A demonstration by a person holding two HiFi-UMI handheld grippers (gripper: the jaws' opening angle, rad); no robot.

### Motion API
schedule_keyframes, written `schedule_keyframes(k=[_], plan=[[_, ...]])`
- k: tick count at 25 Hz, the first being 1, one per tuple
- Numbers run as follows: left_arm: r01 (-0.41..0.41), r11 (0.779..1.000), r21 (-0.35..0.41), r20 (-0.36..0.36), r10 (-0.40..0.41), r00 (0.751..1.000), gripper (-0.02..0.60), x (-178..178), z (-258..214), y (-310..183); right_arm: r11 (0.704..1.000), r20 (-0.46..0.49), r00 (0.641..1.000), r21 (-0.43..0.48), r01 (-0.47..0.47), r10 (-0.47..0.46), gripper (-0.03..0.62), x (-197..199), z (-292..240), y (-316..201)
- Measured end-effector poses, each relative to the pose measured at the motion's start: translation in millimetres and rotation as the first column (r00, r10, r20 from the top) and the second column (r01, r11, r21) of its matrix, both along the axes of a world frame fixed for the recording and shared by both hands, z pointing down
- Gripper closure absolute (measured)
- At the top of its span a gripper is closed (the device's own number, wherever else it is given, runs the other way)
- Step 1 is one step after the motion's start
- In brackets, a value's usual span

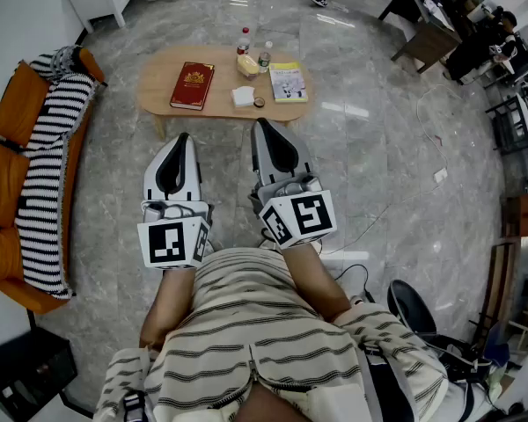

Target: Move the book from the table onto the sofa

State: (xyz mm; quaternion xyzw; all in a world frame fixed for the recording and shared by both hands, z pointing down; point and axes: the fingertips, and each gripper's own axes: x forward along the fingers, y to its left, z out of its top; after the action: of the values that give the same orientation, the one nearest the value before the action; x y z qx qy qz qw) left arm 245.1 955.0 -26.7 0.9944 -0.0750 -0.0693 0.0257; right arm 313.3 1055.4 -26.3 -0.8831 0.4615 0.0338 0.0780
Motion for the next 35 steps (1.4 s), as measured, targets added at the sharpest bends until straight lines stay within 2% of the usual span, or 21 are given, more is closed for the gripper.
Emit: schedule_keyframes(k=[13,25,35], plan=[[-0.041,0.999,-0.013,-0.008,0.041,0.999,0.577,-16,6,-17,1.0,0.03,1.0,-0.014,0.008,-0.007,0.589,-21,9,-23],[-0.109,0.994,-0.012,-0.014,0.109,0.994,0.577,-39,14,-71,0.997,0.023,0.996,-0.003,-0.081,0.081,0.589,-44,15,-69],[-0.118,0.992,-0.051,-0.009,0.118,0.993,0.577,-44,26,-107,0.99,0.032,0.99,-0.038,-0.136,0.138,0.589,-48,22,-94]])
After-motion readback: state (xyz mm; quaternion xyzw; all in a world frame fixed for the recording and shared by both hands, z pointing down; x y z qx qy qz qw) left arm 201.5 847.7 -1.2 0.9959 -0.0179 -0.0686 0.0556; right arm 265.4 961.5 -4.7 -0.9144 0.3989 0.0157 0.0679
